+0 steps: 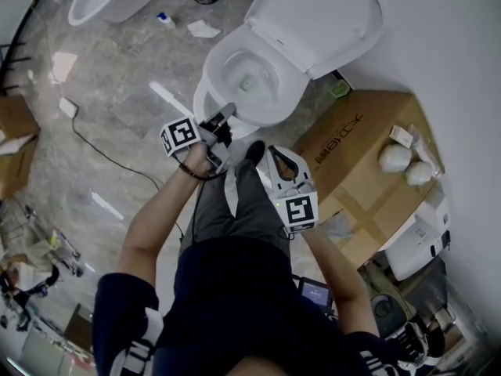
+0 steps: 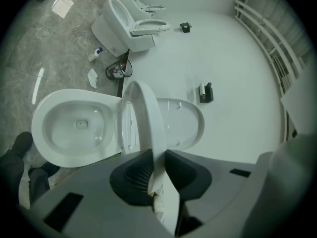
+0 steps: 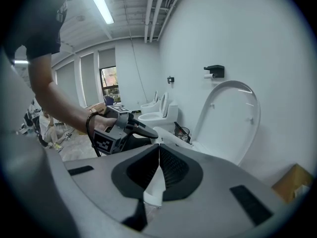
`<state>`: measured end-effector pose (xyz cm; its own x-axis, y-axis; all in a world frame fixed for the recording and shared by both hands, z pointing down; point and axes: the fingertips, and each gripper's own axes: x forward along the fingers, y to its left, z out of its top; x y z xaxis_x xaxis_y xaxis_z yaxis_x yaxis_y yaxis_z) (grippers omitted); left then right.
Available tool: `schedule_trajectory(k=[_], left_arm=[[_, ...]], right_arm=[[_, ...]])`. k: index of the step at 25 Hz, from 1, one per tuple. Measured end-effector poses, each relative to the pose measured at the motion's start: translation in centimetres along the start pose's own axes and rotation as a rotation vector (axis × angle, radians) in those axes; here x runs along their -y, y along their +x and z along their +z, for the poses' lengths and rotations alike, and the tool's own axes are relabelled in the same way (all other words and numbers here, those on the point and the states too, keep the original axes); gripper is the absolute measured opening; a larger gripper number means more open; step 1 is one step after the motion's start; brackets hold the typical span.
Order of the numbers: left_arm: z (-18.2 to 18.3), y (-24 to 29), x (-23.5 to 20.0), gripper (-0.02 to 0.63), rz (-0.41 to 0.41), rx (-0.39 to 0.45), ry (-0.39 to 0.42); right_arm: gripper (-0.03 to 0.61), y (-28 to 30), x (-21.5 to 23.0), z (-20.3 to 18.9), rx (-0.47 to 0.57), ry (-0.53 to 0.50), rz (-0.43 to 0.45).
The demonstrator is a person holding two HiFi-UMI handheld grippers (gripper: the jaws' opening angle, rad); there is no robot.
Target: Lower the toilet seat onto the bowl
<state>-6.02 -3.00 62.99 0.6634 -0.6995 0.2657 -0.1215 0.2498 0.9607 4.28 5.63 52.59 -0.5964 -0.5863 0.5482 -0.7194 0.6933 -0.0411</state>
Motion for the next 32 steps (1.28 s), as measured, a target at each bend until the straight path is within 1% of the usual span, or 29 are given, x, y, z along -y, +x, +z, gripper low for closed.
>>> schedule_trajectory(k=[2, 5, 11, 19, 23, 27, 32], left_arm=[[-0.1, -0.5, -1.1, 0.089, 0.002, 0.005, -0.006], [-0.3, -1.5, -2.8, 0.091, 0.025, 0.01, -0.001], [-0.4, -3.2, -6.7, 0.095, 0.056, 0.028, -0.02], [-0.7, -5.4, -11.8, 0.098, 0.122, 0.045, -0.038], [-0.8, -5.9, -14.5, 0.1, 0.133, 0.063, -0.046], [-0.9, -6.4, -16.7, 0.101, 0.161, 0.06, -0.048], [-0.9, -6.8, -18.8, 0.104, 0.174, 0.054, -0.05]], right_arm=[[0.023, 0.3, -0.2, -0.4, -0.005, 0.011, 0.004], [0.023, 0.7, -0.7, -1.1, -0.019, 0.006, 0.013], [0.023, 2.0, -1.6, -1.9, -0.04, 0.006, 0.033], [0.023, 4.0, -3.6, -2.9, -0.057, -0.027, 0.078], [0.023, 5.0, -4.5, -3.8, -0.08, -0.031, 0.099], [0.023, 6.0, -5.4, -5.0, -0.099, -0.041, 0.124], [0.023, 6.9, -6.1, -5.3, -0.115, -0.043, 0.14]])
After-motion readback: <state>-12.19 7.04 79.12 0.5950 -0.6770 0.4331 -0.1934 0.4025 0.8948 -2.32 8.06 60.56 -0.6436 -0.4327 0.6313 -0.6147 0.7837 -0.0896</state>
